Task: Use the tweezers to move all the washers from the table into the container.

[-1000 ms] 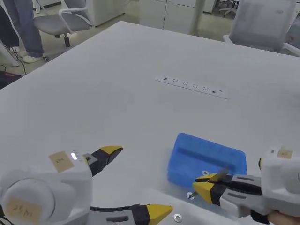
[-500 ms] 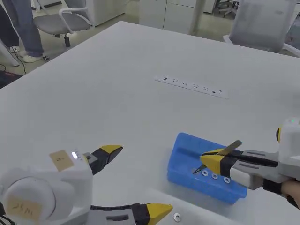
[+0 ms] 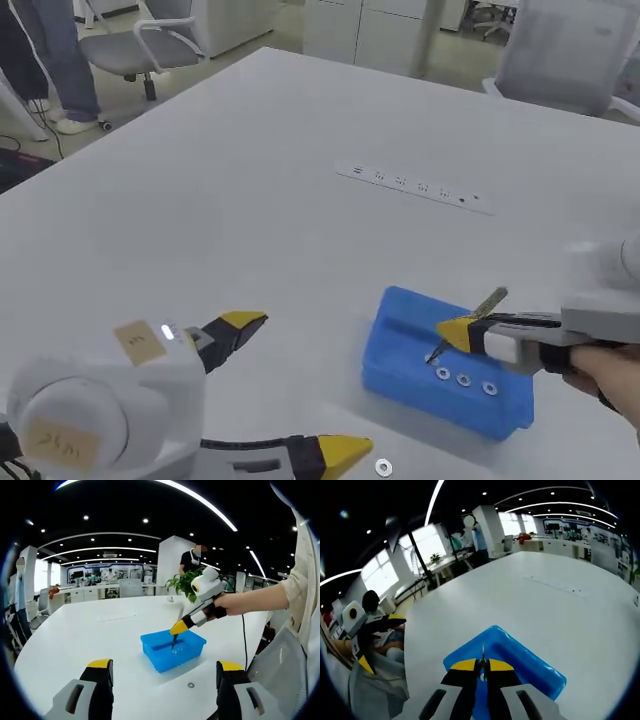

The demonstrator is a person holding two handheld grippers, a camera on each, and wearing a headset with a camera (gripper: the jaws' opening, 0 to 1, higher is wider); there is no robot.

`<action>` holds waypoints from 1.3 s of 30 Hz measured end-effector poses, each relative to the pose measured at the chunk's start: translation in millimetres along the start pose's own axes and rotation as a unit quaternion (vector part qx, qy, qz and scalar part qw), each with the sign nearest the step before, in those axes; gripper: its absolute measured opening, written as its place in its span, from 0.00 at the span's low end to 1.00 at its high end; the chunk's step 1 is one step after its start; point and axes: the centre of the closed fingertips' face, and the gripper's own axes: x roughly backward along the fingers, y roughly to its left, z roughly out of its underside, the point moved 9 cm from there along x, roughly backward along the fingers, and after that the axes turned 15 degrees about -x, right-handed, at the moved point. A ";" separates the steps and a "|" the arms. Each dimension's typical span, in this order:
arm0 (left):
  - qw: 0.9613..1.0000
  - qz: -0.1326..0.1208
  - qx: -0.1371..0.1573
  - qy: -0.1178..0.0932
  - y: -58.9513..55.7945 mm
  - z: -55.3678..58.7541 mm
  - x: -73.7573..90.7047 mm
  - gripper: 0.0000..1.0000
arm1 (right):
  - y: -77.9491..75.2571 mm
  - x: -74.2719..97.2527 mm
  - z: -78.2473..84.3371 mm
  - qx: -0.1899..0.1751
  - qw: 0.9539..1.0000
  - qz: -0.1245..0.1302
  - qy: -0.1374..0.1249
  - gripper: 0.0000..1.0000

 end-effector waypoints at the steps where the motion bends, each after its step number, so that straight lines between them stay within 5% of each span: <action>1: 1.000 0.000 0.000 0.000 0.1 0.0 0.0 0.86 | -1.1 -2.9 -0.2 0.004 1.000 0.003 0.007 0.03; 21: 1.000 0.002 -0.002 0.006 -0.1 1.3 -0.4 0.86 | -8.2 -23.3 3.0 0.028 0.998 0.028 0.055 0.04; 30: 1.000 0.004 -0.003 0.008 -0.6 1.4 -0.4 0.86 | 1.0 -9.3 1.7 0.032 0.999 0.019 0.020 0.04; 35: 1.000 0.004 0.004 -0.001 -0.6 0.1 -0.2 0.87 | 23.6 12.9 -0.8 0.049 0.998 -0.011 -0.037 0.03; 39: 1.000 0.008 0.000 0.002 -1.8 0.2 -0.8 0.87 | 40.0 26.2 0.1 0.049 0.996 -0.051 -0.057 0.03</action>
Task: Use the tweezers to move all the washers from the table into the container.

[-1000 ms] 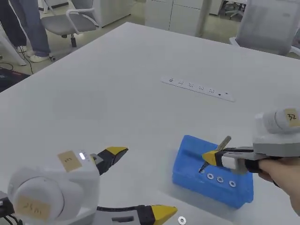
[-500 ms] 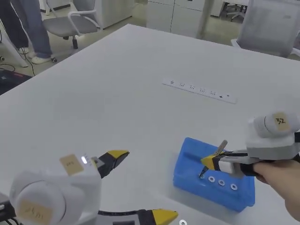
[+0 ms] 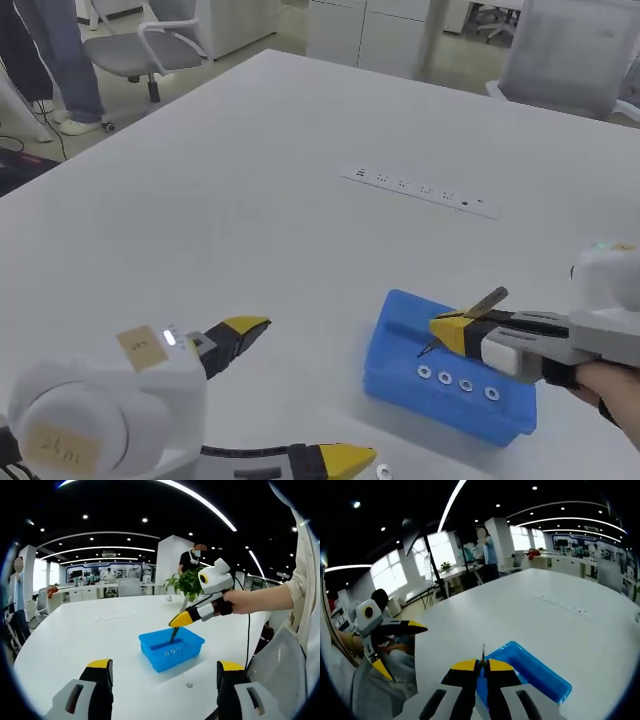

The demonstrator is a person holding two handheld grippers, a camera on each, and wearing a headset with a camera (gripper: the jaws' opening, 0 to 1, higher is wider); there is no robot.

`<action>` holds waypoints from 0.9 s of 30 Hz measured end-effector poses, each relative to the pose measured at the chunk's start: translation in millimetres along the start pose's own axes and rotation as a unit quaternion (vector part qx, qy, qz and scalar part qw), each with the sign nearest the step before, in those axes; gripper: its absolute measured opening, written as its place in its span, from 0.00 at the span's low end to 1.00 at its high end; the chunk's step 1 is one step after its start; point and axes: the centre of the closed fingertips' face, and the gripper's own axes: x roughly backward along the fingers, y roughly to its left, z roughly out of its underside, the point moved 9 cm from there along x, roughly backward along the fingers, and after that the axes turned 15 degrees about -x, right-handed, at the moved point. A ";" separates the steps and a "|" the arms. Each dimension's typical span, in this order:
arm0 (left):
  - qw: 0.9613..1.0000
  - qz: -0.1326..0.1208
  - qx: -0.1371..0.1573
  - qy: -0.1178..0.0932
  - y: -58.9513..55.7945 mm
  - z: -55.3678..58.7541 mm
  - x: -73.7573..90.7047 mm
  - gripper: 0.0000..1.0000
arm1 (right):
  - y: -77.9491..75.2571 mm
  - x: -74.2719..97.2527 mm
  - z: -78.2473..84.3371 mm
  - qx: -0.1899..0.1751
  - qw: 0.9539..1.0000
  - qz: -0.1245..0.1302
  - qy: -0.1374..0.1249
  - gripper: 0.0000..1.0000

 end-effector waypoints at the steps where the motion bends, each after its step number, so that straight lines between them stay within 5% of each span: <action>1: 1.000 0.001 0.000 0.000 -0.2 0.1 -0.2 0.87 | 3.6 1.2 1.1 0.000 1.000 -0.007 0.002 0.03; 12: 1.000 0.004 -0.002 0.001 -0.6 -0.1 0.0 0.87 | 22.4 -9.8 39.2 -0.025 0.997 -0.045 0.059 0.03; 20: 1.000 0.003 -0.001 0.000 -0.3 -0.3 0.1 0.87 | 16.5 -21.0 65.4 -0.042 0.991 -0.041 0.116 0.03; 27: 1.000 0.003 -0.001 0.001 -0.1 0.0 0.0 0.87 | 12.4 -24.5 73.0 -0.046 0.989 -0.034 0.135 0.03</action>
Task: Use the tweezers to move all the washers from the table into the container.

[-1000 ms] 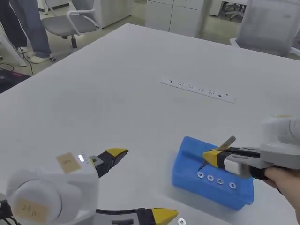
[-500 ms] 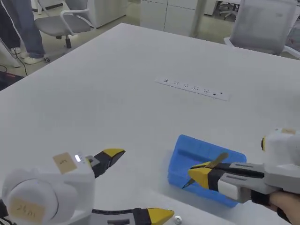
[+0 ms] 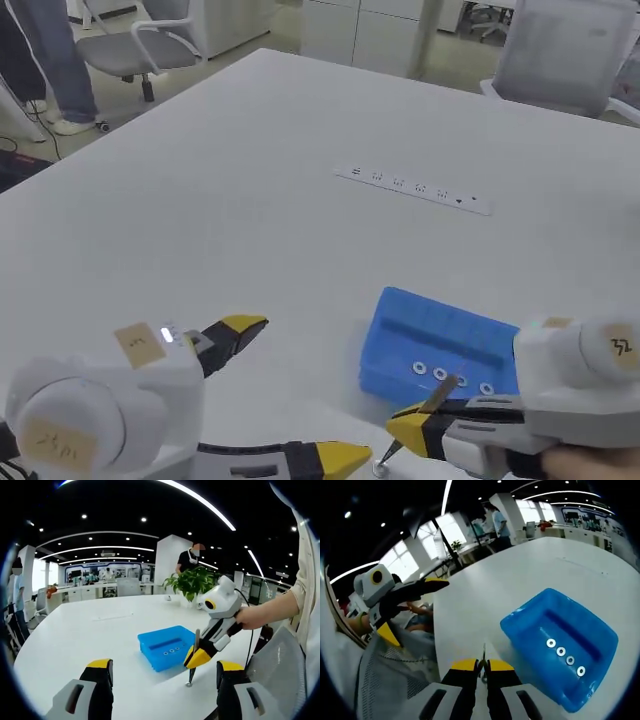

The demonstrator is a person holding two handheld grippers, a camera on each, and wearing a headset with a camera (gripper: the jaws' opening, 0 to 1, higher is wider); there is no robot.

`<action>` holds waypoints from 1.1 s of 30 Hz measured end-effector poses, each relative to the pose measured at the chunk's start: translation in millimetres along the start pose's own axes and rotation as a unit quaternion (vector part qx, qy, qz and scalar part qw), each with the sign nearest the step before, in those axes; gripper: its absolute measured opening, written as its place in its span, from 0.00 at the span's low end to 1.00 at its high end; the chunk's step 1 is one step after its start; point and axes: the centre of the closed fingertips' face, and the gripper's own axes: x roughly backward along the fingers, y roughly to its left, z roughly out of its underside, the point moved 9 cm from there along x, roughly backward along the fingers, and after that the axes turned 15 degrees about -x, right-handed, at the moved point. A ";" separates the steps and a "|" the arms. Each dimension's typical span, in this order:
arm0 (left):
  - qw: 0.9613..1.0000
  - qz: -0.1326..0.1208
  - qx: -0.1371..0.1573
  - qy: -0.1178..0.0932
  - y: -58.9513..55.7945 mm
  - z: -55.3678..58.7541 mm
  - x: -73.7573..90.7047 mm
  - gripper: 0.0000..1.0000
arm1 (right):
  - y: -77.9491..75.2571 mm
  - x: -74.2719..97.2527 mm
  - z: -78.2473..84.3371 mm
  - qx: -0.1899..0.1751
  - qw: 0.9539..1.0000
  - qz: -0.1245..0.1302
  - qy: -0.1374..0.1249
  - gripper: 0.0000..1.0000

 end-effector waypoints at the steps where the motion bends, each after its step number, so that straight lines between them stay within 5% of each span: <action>1: 1.000 0.001 0.000 0.000 -0.1 0.0 -0.1 0.87 | 0.1 -0.2 0.4 0.000 1.000 0.000 0.001 0.03; 17: 1.000 0.002 0.001 0.001 -0.3 0.6 -0.1 0.87 | 6.3 -7.8 4.9 0.060 0.997 0.003 0.037 0.04; 22: 1.000 0.003 0.000 0.002 -0.4 0.7 -0.2 0.87 | 15.4 -9.8 6.7 0.145 0.988 0.009 0.059 0.04; 28: 1.000 0.004 -0.001 0.003 -0.9 0.7 -0.7 0.87 | 31.3 -18.4 12.6 0.251 0.965 0.007 0.077 0.04; 33: 1.000 0.004 -0.001 0.004 -0.8 0.8 -0.6 0.87 | 30.3 -17.9 15.8 0.265 0.962 0.015 0.061 0.03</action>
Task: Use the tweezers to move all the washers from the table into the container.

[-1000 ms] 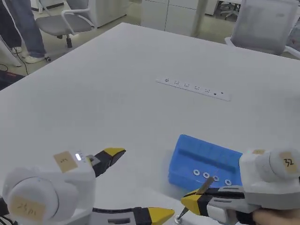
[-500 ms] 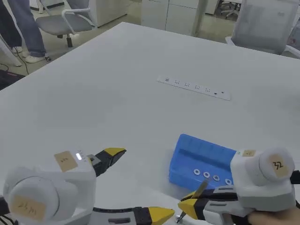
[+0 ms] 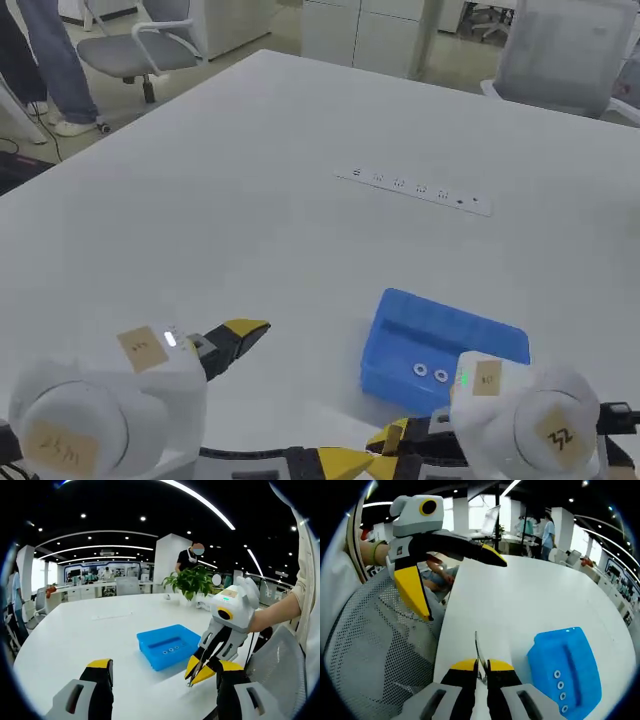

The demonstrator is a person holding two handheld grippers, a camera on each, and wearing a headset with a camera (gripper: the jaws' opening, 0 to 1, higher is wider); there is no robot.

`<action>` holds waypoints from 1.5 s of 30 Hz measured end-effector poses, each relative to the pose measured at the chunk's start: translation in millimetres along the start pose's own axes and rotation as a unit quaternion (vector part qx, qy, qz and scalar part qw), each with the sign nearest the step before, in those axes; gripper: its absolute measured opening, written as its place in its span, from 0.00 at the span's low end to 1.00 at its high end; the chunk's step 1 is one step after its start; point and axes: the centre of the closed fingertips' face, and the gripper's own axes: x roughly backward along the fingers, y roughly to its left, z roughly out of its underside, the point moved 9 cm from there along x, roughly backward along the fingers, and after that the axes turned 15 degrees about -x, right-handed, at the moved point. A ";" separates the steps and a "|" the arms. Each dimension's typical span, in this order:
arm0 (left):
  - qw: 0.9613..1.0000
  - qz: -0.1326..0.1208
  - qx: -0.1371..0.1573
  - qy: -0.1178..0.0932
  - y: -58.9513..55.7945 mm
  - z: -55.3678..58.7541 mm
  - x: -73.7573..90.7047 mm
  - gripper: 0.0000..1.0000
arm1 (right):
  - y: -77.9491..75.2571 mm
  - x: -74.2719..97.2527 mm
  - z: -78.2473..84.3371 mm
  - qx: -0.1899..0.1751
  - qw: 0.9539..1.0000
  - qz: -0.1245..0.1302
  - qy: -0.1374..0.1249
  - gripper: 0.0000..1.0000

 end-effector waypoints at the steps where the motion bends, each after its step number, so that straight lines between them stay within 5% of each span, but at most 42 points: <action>1: 1.000 0.000 0.001 -0.001 0.1 -0.1 0.1 0.87 | -1.1 0.6 1.1 -0.003 1.000 0.003 -0.009 0.03; 7: 1.000 0.005 0.000 -0.001 -1.2 -0.3 -0.5 0.87 | -10.2 4.9 5.9 -0.088 0.995 0.010 -0.047 0.03; 13: 1.000 0.007 0.000 0.000 -1.3 -0.1 -0.6 0.87 | -15.1 13.9 -0.7 -0.160 0.982 -0.009 -0.097 0.03; 28: 1.000 0.002 0.004 -0.003 -0.2 0.0 0.0 0.86 | -35.8 42.0 -24.0 -0.209 0.966 -0.015 -0.154 0.03; 37: 1.000 0.001 0.005 -0.004 0.1 -0.1 0.2 0.86 | -63.5 54.4 -42.9 -0.262 0.940 -0.007 -0.217 0.03; 45: 1.000 0.001 0.007 -0.005 0.5 -0.3 0.3 0.86 | -92.1 43.0 -41.0 -0.314 0.921 0.020 -0.228 0.03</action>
